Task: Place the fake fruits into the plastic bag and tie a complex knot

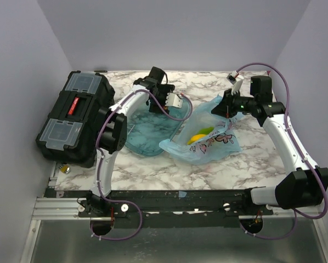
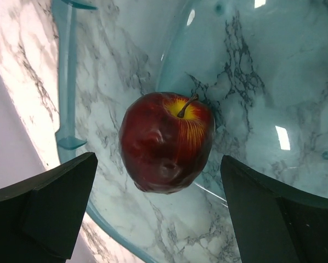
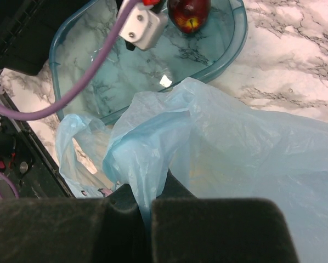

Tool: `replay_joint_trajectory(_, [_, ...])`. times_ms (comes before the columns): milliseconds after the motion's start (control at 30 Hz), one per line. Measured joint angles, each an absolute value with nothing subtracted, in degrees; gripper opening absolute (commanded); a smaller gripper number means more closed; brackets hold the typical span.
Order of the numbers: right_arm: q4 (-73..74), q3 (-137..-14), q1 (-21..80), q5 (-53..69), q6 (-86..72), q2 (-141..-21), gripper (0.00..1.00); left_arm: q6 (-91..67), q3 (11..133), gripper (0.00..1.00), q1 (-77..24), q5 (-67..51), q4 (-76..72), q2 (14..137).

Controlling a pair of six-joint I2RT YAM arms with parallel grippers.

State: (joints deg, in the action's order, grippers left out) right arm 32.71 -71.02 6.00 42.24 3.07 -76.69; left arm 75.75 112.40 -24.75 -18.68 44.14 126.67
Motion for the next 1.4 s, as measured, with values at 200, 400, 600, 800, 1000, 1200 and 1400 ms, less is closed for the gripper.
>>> replay_joint_trajectory(200, [32.7, -71.0, 6.0, 41.6, 3.1, -76.4, 0.01, 78.8, 113.6, 0.94, -24.8, -15.6, 44.3, 130.8])
replay_joint_trajectory(400, [33.2, -71.0, 6.0, 41.4, 3.4, -75.8, 0.01, 80.6, 113.4, 0.73, -24.9, -15.0, 44.3, 131.6])
replay_joint_trajectory(600, [33.3, -71.0, 6.0, 41.2, 3.7, -75.8, 0.01, 80.1, 113.4, 0.4, -25.1, -15.4, 45.1, 131.6])
replay_joint_trajectory(800, [33.4, -71.0, 6.0, 41.2, 4.0, -75.8, 0.01, 74.9, 110.6, 0.39, -24.9, -21.0, 49.3, 126.4])
replay_joint_trajectory(1000, [33.3, -71.0, 6.0, 41.3, 3.9, -75.8, 0.01, 66.1, 107.1, 0.38, -24.9, -34.1, 53.1, 111.2])
replay_joint_trajectory(1200, [33.3, -71.0, 6.0, 41.3, 3.2, -76.0, 0.01, 59.7, 98.4, 0.38, -31.8, -44.1, 49.8, 94.5])
replay_joint_trajectory(1400, [33.2, -71.0, 6.0, 42.1, 2.4, -76.1, 0.01, 53.9, 94.1, 0.39, -40.4, -45.0, 43.2, 97.5])
